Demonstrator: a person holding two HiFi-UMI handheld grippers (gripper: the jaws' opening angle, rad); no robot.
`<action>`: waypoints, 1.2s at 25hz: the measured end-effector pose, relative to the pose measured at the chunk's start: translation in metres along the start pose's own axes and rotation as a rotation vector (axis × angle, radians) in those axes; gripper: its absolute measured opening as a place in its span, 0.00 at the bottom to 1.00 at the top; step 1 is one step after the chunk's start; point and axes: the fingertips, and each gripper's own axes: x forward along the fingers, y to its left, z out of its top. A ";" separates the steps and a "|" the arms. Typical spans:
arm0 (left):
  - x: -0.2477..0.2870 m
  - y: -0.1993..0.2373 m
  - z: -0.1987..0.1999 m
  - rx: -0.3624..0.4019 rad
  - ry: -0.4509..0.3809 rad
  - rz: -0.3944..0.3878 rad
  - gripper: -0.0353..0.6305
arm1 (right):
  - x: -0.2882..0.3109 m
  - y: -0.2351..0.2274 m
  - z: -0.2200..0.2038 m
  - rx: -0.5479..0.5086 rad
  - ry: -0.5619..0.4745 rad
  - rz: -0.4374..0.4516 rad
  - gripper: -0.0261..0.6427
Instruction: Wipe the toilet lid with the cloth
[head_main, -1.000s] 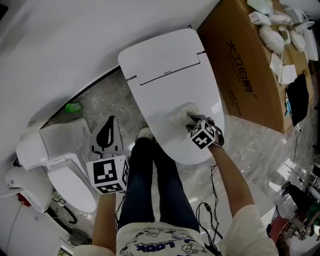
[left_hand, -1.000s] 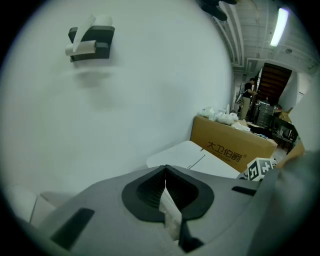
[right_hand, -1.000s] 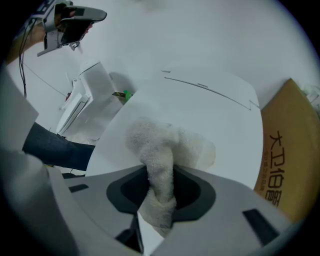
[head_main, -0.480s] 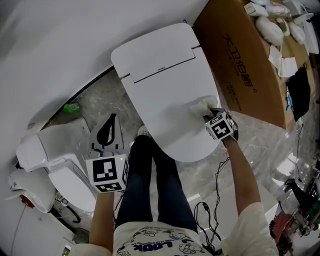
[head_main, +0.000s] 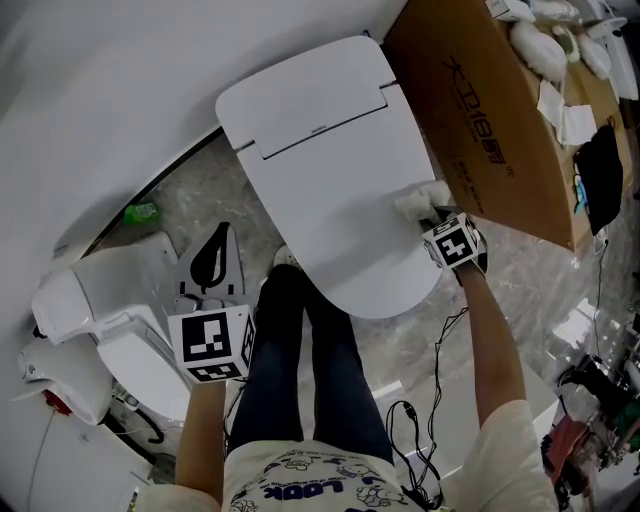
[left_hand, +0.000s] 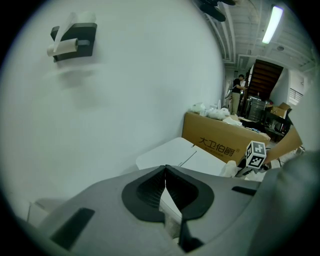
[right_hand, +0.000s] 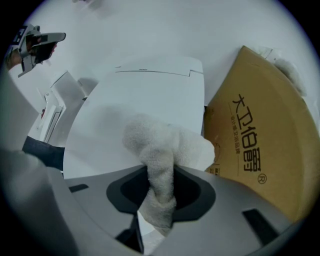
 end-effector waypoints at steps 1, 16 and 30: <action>0.000 -0.001 -0.001 0.000 0.001 -0.002 0.07 | 0.000 -0.003 -0.002 0.015 0.000 -0.011 0.20; -0.006 -0.006 -0.010 -0.024 -0.005 -0.027 0.07 | 0.000 0.038 -0.010 0.170 -0.045 -0.067 0.20; -0.008 -0.019 -0.001 0.002 -0.025 -0.091 0.07 | -0.001 0.161 -0.010 0.114 -0.061 0.044 0.20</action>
